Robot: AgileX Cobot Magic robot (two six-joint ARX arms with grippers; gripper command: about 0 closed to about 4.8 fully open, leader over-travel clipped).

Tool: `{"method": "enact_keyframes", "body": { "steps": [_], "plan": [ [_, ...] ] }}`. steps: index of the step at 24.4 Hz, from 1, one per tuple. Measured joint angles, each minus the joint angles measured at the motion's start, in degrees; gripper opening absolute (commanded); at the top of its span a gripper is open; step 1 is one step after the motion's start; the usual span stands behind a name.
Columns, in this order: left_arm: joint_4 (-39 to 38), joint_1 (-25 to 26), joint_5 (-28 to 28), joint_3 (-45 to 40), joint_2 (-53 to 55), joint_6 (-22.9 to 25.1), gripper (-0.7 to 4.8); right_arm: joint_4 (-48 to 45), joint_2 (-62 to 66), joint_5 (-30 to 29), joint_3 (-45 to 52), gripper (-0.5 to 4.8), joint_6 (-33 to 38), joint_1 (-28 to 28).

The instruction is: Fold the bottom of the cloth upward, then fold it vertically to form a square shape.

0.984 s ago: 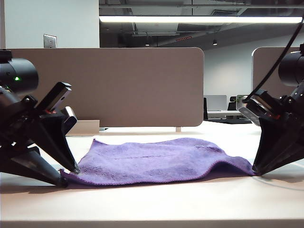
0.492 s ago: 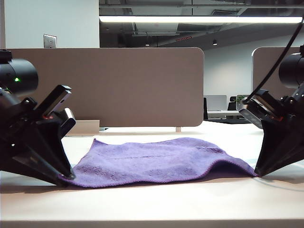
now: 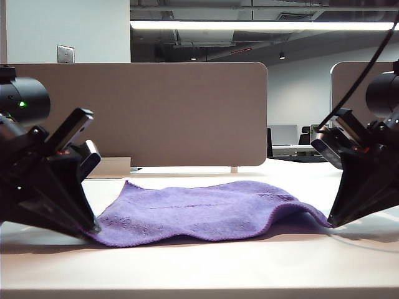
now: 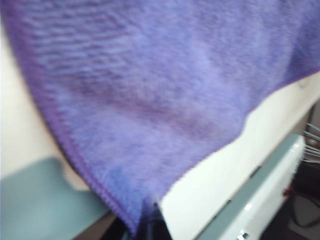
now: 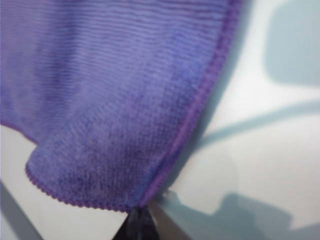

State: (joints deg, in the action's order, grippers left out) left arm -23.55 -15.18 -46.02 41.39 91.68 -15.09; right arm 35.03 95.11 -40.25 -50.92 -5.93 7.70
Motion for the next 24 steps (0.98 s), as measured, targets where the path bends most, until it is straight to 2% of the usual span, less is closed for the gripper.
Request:
{"method": "enact_keyframes", "body": {
  "steps": [4, 12, 20, 24],
  "plan": [
    [0.22, 0.0, -3.21, 0.0, -0.02, 0.0, 0.27, 0.83, -0.7, -0.15, -0.31, -0.01, 0.0, 0.37],
    [0.42, 0.0, -3.82, 0.0, -4.48, 0.0, -0.05, 1.07, -4.39, -0.33, -0.37, -0.01, 0.0, 0.76],
    [3.23, 0.0, -3.93, 0.02, -7.98, -2.84, -0.05, 1.6, -5.4, -0.63, -0.37, -0.01, 0.04, 0.76],
    [3.8, 0.0, -3.93, 0.0, -8.11, -3.17, -0.05, 1.62, -6.99, -2.71, -0.39, -0.01, 0.04, 0.79]
  ]
}}
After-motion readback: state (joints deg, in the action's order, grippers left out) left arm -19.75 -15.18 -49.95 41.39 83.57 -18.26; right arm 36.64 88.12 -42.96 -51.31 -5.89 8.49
